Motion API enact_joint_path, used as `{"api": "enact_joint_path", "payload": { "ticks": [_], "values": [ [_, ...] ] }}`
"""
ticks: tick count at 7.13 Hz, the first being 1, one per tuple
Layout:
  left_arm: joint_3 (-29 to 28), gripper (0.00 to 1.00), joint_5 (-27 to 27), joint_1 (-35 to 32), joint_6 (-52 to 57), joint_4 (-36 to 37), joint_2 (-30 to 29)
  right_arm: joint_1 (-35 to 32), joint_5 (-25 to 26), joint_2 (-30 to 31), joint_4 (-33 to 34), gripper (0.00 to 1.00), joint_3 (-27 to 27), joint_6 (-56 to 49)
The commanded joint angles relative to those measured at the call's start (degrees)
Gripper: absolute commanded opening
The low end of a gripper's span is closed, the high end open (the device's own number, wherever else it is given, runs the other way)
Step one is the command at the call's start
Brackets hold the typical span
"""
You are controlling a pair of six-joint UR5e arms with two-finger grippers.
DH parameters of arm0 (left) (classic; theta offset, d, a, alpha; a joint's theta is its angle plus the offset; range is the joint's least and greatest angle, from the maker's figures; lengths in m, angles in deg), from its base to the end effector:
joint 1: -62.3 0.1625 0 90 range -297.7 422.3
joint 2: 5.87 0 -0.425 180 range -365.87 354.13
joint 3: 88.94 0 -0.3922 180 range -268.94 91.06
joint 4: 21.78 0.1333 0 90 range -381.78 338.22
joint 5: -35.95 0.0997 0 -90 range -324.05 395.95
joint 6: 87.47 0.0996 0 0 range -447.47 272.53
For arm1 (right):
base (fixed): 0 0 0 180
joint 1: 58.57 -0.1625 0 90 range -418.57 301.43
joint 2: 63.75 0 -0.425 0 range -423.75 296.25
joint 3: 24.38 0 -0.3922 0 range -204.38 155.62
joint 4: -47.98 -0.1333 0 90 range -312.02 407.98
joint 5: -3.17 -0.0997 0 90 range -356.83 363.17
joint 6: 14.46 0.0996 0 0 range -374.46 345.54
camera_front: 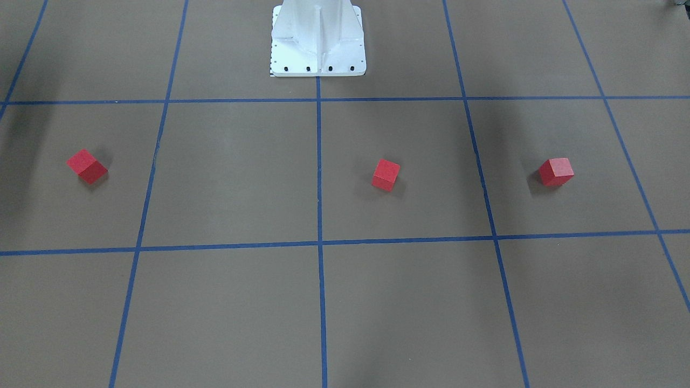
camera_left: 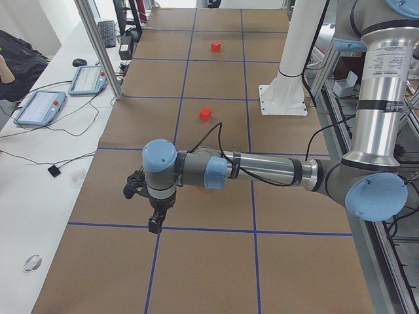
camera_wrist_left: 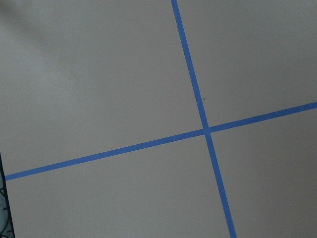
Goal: Form red blocks into L shape at center
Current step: 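Reach the left gripper toward the red cube near the middle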
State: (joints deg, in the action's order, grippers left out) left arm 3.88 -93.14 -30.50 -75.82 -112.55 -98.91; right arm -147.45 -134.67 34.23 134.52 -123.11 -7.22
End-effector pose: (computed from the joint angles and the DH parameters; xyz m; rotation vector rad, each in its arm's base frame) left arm -0.0958 -0.5166 0.6121 0.1963 0.6631 0.1877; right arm 0.0509 -0.4386 0.6376 0.0081 -0.8375 0.0698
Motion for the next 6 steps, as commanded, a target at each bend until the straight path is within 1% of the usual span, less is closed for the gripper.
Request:
{"api": "enact_joint_path", "payload": {
  "ticks": [1, 2, 3, 4, 5, 6],
  "values": [
    [0.68, 1.0, -0.11, 0.07, -0.05, 0.15, 0.31, -0.24, -0.15, 0.27, 0.73, 0.99, -0.06, -0.3],
    [1.38, 1.0, -1.85, 0.16, -0.05, 0.15, 0.31, -0.15, -0.15, 0.28, 0.73, 0.99, -0.06, -0.3],
    [1.91, 1.0, -5.61, 0.42, 0.03, -0.46, 0.14, -0.15, -0.15, 0.19, 0.73, 0.99, -0.06, -0.3],
    [5.49, 1.0, -7.47, 3.64, -1.62, -4.81, 0.05, -0.15, -0.15, 0.02, 0.73, 0.99, -0.06, -0.3],
    [9.52, 1.0, -7.49, 7.24, -6.86, -5.64, -0.04, -0.07, -0.15, -0.42, 0.73, 0.99, -0.06, -0.21],
    [12.0, 1.0, -6.62, 11.98, -11.35, -5.47, -1.43, -0.06, -0.15, -0.69, 0.73, 0.99, -0.06, -0.21]
  ]
}}
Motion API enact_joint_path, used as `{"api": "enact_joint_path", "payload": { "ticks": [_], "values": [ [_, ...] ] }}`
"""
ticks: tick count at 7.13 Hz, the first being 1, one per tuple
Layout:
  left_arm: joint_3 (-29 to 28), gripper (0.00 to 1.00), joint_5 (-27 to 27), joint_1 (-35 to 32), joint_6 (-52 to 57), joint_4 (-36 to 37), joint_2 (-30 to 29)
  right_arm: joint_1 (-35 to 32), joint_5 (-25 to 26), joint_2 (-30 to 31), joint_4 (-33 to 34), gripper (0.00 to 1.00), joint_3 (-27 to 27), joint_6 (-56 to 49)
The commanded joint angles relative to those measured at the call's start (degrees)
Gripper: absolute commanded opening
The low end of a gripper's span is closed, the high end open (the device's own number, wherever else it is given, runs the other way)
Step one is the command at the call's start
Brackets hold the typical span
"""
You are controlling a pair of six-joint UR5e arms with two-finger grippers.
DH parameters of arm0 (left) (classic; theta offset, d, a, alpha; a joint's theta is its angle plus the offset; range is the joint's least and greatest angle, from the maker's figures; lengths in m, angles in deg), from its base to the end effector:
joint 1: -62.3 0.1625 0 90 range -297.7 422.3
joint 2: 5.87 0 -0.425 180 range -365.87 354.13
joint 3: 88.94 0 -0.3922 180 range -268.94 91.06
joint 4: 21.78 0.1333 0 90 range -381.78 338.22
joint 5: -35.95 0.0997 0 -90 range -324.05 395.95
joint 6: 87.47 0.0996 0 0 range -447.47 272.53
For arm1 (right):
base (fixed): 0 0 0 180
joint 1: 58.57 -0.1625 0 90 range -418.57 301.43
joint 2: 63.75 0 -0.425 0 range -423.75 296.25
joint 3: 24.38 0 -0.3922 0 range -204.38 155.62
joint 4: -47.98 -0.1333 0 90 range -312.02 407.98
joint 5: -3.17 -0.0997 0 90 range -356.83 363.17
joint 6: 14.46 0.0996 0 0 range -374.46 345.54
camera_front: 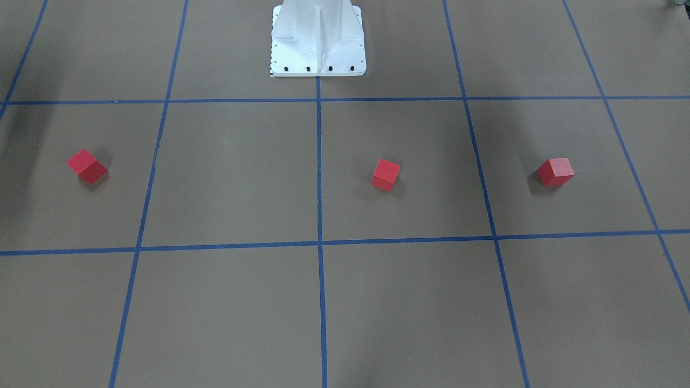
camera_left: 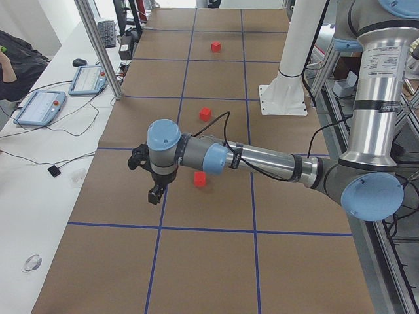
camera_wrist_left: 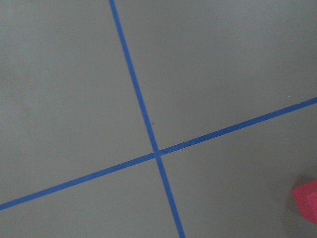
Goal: Form red blocks into L shape at center
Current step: 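Reach the left gripper toward the red cube near the middle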
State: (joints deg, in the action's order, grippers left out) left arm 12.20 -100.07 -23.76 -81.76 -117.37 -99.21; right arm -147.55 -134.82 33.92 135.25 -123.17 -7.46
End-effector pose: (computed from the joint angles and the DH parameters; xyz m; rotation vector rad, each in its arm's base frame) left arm -0.0256 -0.5249 0.5195 0.3445 0.7921 0.2985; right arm 0.0515 -0.4403 0.6358 0.0045 -0.8398 0.0700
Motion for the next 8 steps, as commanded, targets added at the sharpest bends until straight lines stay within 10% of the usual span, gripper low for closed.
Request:
{"api": "enact_joint_path", "payload": {
  "ticks": [1, 5, 8],
  "values": [
    [3.8, 1.0, 0.32, 8.16, -9.45, -0.56, -6.54, 0.21, -0.17, -0.46, -0.09, 0.99, 0.0, 0.03],
    [4.06, 1.0, 2.84, 21.15, -30.36, -2.39, -15.35, 0.56, -0.7, -0.99, -0.17, 0.99, 0.0, 0.12],
    [6.16, 1.0, 21.84, 41.94, -59.44, -2.41, -24.94, 0.82, -0.7, -0.99, -0.61, 0.99, 0.0, 0.3]
  ]
}}
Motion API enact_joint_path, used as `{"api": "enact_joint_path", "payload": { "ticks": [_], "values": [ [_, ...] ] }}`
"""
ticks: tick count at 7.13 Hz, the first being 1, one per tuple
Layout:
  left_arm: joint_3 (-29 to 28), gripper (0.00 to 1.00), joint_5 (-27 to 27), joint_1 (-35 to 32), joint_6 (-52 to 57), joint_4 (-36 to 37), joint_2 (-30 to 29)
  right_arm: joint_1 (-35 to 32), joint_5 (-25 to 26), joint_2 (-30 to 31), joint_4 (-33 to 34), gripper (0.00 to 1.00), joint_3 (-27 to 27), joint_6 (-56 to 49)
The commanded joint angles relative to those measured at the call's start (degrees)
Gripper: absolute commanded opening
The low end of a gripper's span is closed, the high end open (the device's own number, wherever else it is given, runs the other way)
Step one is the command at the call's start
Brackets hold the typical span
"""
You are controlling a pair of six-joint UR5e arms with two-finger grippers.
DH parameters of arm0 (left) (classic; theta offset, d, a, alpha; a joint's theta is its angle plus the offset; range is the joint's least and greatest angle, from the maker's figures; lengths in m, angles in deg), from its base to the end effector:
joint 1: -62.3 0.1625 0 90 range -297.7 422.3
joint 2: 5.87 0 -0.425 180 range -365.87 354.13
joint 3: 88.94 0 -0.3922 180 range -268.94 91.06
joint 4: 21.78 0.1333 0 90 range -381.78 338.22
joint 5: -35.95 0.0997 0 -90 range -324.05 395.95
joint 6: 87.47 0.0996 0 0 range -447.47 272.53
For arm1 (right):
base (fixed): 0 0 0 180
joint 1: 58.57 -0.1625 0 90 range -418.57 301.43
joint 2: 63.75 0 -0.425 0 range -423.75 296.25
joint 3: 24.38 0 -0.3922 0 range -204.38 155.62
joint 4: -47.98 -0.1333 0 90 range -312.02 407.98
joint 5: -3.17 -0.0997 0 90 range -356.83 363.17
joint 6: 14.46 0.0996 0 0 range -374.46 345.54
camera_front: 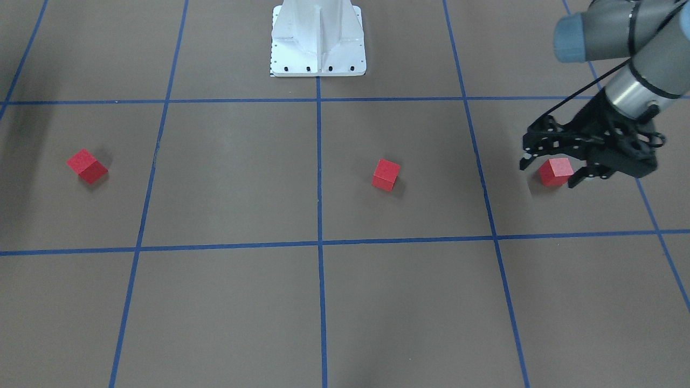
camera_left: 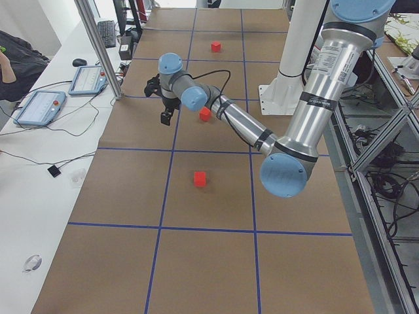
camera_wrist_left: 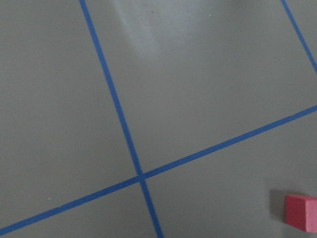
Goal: Form red blocks into L shape at center
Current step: 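Reach the left gripper toward the red cube near the middle, then lower the left gripper and grasp the middle red cube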
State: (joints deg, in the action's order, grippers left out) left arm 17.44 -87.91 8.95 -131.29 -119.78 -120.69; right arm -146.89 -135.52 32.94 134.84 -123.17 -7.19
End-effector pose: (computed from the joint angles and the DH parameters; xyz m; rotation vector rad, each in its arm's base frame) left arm 0.2965 -0.5288 0.2685 0.2776 0.9588 0.1390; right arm 0.0453 -0.4492 0.6266 0.0194 -0.8534 0.0527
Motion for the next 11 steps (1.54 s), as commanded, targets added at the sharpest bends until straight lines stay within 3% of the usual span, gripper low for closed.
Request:
{"api": "enact_joint_path", "payload": {
  "ticks": [1, 5, 11],
  "values": [
    [0.67, 1.0, 17.26, 15.92, -11.63, 0.0, -4.01, 0.17, 0.0, -0.01, -0.29, 0.99, 0.0, -0.15],
    [-4.6, 1.0, 23.83, 22.66, -11.47, -0.35, -6.03, 0.17, 0.09, -0.01, -0.29, 0.99, 0.09, -0.33],
    [-10.94, 1.0, 23.93, 23.63, -11.29, -5.45, -6.3, 0.17, 0.09, -0.01, -0.29, 0.99, 0.44, -0.24]
  ]
}}
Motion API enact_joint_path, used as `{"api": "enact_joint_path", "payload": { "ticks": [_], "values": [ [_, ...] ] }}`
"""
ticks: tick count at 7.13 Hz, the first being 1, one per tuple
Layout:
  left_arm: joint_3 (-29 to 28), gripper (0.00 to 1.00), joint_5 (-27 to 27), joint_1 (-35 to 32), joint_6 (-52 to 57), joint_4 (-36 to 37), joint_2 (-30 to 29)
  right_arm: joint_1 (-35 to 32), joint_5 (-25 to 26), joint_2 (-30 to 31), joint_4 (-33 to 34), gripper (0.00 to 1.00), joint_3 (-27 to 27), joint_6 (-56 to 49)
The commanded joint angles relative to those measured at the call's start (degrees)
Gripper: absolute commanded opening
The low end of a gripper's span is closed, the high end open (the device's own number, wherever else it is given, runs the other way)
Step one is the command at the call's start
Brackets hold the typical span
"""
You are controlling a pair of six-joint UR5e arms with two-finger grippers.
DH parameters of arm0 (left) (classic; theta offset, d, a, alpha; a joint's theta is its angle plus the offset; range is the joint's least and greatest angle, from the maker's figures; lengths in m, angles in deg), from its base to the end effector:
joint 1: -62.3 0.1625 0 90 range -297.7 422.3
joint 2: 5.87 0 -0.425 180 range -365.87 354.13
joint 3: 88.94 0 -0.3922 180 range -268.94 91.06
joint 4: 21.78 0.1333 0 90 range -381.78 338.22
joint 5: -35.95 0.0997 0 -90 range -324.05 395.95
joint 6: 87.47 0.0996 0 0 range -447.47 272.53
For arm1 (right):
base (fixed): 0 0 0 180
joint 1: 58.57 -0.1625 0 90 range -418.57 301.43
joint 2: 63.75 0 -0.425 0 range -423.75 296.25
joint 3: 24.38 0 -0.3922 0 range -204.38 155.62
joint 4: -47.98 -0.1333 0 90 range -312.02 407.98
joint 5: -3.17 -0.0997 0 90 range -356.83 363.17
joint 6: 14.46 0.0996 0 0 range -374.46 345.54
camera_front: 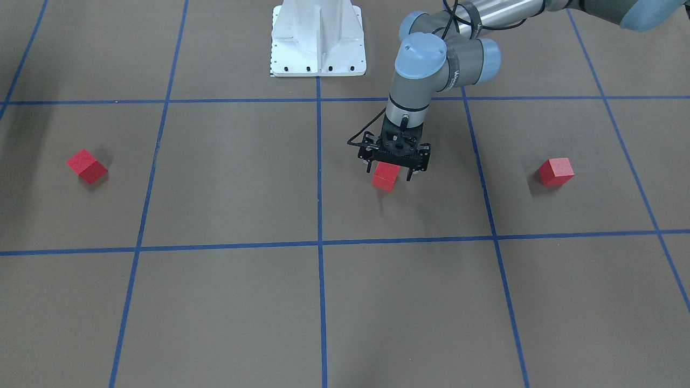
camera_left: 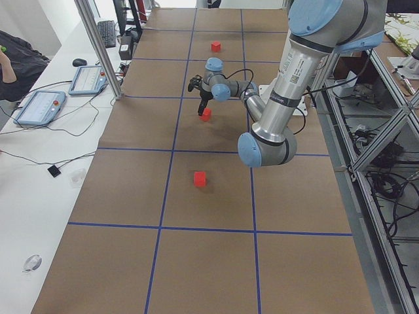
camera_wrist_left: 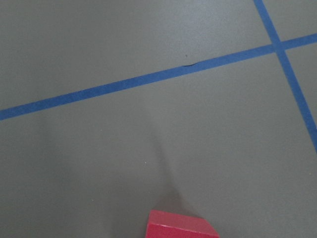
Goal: Form red blocks into L shape at center
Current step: 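Lower the left gripper and grasp the middle red cube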
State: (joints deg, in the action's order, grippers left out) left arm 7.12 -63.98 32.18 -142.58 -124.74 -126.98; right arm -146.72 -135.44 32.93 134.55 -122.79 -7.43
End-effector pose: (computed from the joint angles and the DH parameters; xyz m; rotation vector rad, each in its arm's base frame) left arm 0.5224 -0.4373 0.2758 0.3325 0.8237 0.1535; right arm 0.0441 -0.4495 0.6294 0.0187 -0.8518 0.0467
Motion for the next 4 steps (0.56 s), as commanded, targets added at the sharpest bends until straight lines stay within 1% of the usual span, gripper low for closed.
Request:
{"api": "enact_joint_path", "payload": {
  "ticks": [1, 4],
  "values": [
    [-0.53, 1.0, 0.0, 0.85, 0.0, -0.41, 0.0, 0.0, 0.0, 0.0, 0.0, 0.99, 0.15, -0.09],
    [-0.62, 1.0, 0.09, 2.08, -0.09, -0.4, 0.17, 0.0, 0.0, 0.09, 0.0, 0.99, 0.24, -0.09]
  ]
}}
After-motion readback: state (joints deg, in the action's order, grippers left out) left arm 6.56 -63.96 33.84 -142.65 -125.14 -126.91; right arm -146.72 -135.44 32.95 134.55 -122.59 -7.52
